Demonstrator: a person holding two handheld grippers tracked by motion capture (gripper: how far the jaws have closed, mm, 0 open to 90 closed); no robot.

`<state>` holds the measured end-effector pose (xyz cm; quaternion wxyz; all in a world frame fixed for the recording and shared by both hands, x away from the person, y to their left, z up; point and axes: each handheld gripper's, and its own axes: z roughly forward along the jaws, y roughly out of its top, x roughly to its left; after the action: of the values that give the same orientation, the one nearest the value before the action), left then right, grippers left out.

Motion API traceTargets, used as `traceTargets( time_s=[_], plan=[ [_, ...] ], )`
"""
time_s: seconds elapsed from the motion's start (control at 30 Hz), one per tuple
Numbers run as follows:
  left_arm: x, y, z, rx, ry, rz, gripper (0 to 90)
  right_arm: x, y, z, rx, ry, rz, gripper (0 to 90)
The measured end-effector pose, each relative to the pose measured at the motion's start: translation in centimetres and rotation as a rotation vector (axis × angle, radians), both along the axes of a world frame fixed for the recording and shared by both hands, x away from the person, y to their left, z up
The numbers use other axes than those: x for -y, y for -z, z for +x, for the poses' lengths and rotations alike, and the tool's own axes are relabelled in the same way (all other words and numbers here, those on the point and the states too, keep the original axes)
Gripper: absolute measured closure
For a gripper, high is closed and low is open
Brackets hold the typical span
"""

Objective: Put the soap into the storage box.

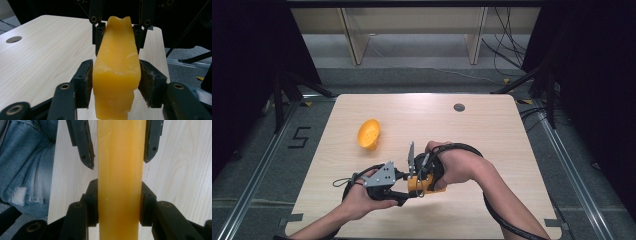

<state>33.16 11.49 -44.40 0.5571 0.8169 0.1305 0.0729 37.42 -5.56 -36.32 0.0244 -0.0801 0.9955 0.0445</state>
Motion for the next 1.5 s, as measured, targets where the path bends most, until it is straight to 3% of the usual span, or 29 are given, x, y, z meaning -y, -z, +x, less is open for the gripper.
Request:
traceTargets(
  time_s=[0.1, 0.13, 0.2, 0.37, 0.43, 0.53, 0.7, 0.73, 0.8, 0.83, 0.87, 0.93, 1.07, 1.17, 1.2, 1.27, 1.33, 1.43, 1.5],
  plan=[
    [0.04, -0.03, 0.07, 0.017, 0.006, 0.001, 50.7, 0.05, -0.02, -0.09, -0.001, 0.017, -0.005, 61.7],
    [0.04, -0.01, 0.06, 0.016, 0.005, 0.001, 51.3, -0.02, 0.04, 0.07, -0.005, -0.011, 0.000, 61.7],
    [0.01, 0.00, 0.04, 0.019, 0.004, 0.005, 52.2, 0.08, 0.03, -0.34, -0.030, 0.059, -0.011, 61.7],
    [-0.04, -0.09, -0.04, 0.020, -0.004, 0.008, 55.7, -0.01, 0.05, -0.35, -0.028, 0.052, -0.011, 61.7],
    [-0.06, -0.09, -0.04, 0.021, -0.005, 0.007, 56.5, -0.09, 0.01, -0.26, -0.012, 0.025, -0.006, 61.7],
    [-0.10, -0.14, 0.03, 0.035, 0.002, 0.013, 56.8, -0.06, 0.05, -0.39, -0.025, 0.052, -0.013, 61.8],
    [-0.11, -0.21, 0.01, 0.037, 0.006, 0.017, 58.0, -0.06, 0.06, -0.38, -0.017, 0.037, -0.016, 61.6],
    [-0.10, -0.22, 0.00, 0.032, 0.008, 0.017, 58.5, -0.16, 0.08, -0.10, -0.001, -0.013, -0.002, 61.5],
    [-0.08, -0.24, 0.02, 0.033, 0.023, 0.013, 59.4, -0.05, 0.13, -0.40, -0.022, 0.022, -0.004, 61.3],
    [-0.13, -0.30, -0.18, 0.018, 0.010, 0.020, 59.4, -0.05, 0.13, -0.40, -0.022, 0.022, -0.004, 61.3],
    [-0.16, -0.36, -0.17, 0.020, 0.015, 0.023, 59.6, -0.08, 0.06, -0.22, -0.003, -0.017, 0.006, 61.1],
    [-0.09, -0.41, -0.15, 0.030, 0.029, 0.016, 59.7, 0.00, 0.05, -0.44, -0.013, 0.009, 0.001, 61.1],
    [-0.09, -0.58, -0.42, 0.011, 0.018, 0.022, 59.9, 0.06, -0.03, -0.53, -0.023, 0.019, 0.006, 60.5],
    [-0.10, -0.75, -0.44, 0.034, 0.020, 0.031, 60.0, 0.08, -0.13, -0.58, -0.016, 0.028, 0.007, 59.9],
    [-0.09, -0.74, -0.59, 0.018, 0.007, 0.024, 60.1, 0.09, -0.24, -0.41, -0.014, 0.010, 0.017, 59.1],
    [-0.09, -0.83, -0.55, 0.029, 0.016, 0.029, 60.1, 0.10, -0.30, -0.39, -0.016, 0.012, 0.026, 58.2],
    [-0.02, -0.77, -0.75, 0.015, 0.007, 0.020, 60.1, 0.16, -0.41, -0.44, -0.026, 0.027, 0.030, 52.9],
    [-0.11, -0.89, -0.64, 0.035, 0.004, 0.033, 60.2, 0.27, -0.29, -0.06, -0.019, -0.026, 0.074, 46.7],
    [-0.24, -0.88, -0.52, 0.032, -0.007, 0.035, 60.2, 0.34, -0.32, 0.02, -0.017, -0.030, 0.084, 44.7]
  ],
)
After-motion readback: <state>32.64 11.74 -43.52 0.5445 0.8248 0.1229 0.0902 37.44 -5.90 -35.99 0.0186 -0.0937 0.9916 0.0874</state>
